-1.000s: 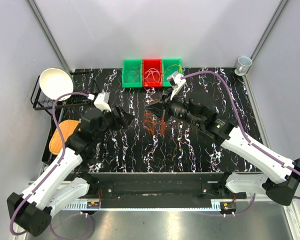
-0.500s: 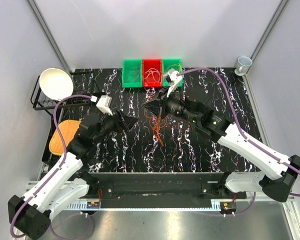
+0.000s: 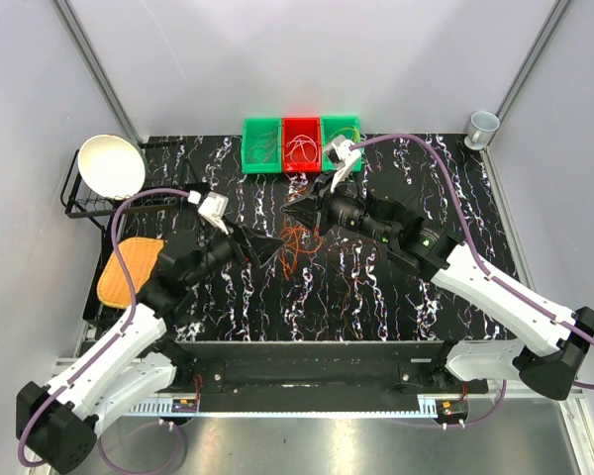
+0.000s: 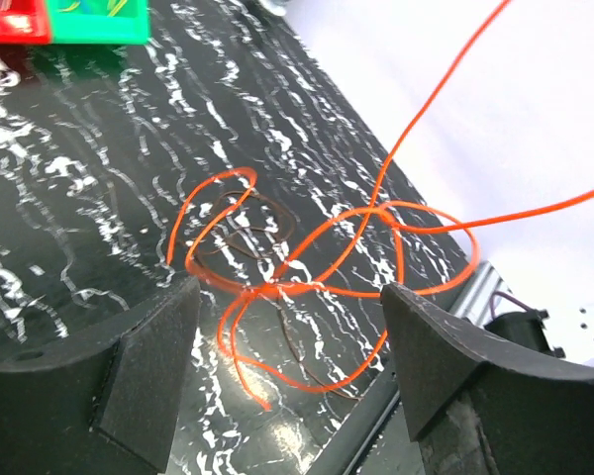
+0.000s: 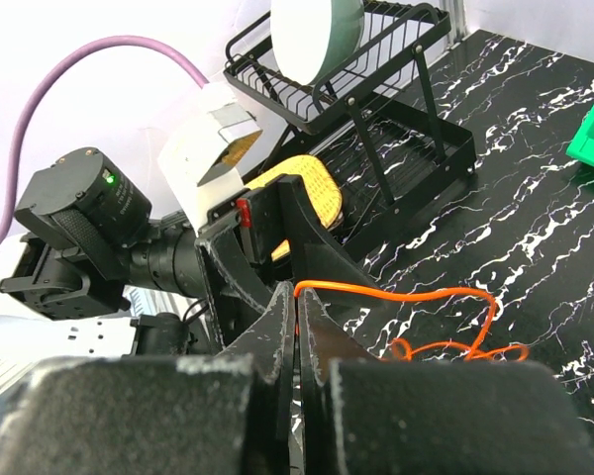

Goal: Untangle the cables

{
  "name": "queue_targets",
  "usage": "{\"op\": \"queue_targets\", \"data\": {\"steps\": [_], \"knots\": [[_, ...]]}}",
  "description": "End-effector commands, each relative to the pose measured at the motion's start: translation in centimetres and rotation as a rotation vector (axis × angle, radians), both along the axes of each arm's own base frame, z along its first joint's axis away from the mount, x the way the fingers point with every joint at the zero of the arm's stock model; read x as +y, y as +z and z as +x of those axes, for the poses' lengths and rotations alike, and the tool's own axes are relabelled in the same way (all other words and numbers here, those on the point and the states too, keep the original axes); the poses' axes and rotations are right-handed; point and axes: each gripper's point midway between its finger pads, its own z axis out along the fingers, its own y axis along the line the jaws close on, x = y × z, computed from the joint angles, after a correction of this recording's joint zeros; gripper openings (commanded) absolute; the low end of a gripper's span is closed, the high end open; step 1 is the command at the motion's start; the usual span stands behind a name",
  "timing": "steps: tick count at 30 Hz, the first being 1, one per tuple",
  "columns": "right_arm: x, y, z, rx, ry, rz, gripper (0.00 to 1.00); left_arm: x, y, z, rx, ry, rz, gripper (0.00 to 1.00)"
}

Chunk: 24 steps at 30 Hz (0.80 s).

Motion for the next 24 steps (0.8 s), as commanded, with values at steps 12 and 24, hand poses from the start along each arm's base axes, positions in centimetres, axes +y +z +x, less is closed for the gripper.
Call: {"op": "queue_targets", "data": {"steps": [12, 24], "knots": [[0.1, 3.1, -1.1, -0.024, 0.045, 0.068, 0.00, -2.7, 2.3, 0.7, -0.129, -0.070, -0.063, 0.65], [-0.6, 3.4, -1.1, -0.032, 0.025, 0.070, 0.00, -4.8, 2.4, 0.2, -0.115, -0.094, -0.044, 0.09]]}}
